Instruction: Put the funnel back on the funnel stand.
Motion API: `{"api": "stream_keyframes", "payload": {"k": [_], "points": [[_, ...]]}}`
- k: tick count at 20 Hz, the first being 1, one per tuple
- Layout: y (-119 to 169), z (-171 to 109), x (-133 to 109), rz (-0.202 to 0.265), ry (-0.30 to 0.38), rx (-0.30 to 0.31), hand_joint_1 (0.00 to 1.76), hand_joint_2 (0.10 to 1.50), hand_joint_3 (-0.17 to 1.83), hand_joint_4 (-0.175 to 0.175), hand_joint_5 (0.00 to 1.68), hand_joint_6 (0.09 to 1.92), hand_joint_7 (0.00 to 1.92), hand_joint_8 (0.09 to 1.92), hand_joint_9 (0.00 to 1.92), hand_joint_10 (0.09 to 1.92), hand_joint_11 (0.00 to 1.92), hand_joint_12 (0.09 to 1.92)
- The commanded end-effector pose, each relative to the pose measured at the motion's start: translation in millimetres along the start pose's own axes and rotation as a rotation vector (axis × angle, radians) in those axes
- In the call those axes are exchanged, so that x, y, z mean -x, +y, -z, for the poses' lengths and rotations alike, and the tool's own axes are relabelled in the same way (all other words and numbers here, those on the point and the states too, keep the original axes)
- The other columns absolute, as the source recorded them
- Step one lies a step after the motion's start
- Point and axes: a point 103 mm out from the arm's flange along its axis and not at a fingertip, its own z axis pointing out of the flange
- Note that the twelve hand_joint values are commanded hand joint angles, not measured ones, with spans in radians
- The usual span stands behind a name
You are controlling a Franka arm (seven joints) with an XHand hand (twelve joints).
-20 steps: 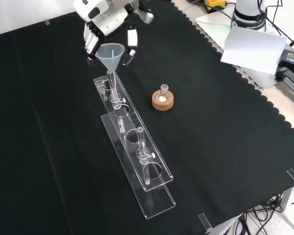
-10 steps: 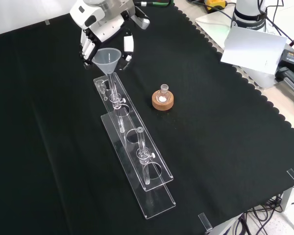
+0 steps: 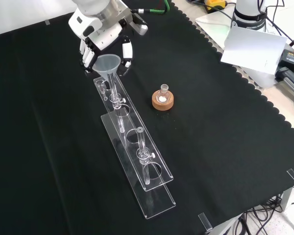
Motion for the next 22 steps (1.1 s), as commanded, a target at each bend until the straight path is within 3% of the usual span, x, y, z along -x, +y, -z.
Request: {"api": "stream_keyframes", "payload": {"k": [1,8,11,16,22], "points": [[-0.3,-3.9,-9.4,0.014,-0.006,-0.002,0.88,0.72,0.71,-0.071,0.55,0.86,0.54,0.80,0.93,0.41,0.68,1.19],[-11.7,-2.4,-20.0,0.026,-0.009,-0.044,0.72,0.61,0.60,-0.070,0.25,0.27,0.10,0.76,0.35,0.72,0.23,1.41],[-20.2,-1.8,-24.2,0.035,-0.003,-0.055,0.63,0.61,0.46,-0.062,0.19,0.09,0.01,0.60,0.17,0.81,0.09,1.48],[-45.2,5.9,-25.1,0.030,-0.004,-0.004,0.57,0.62,0.34,-0.057,0.15,0.09,0.00,0.47,0.08,0.85,0.04,1.51],[-86.7,18.7,-8.0,0.001,0.036,0.069,0.58,0.65,0.30,-0.065,0.18,0.09,0.00,0.57,0.11,0.84,0.05,1.51]]}}
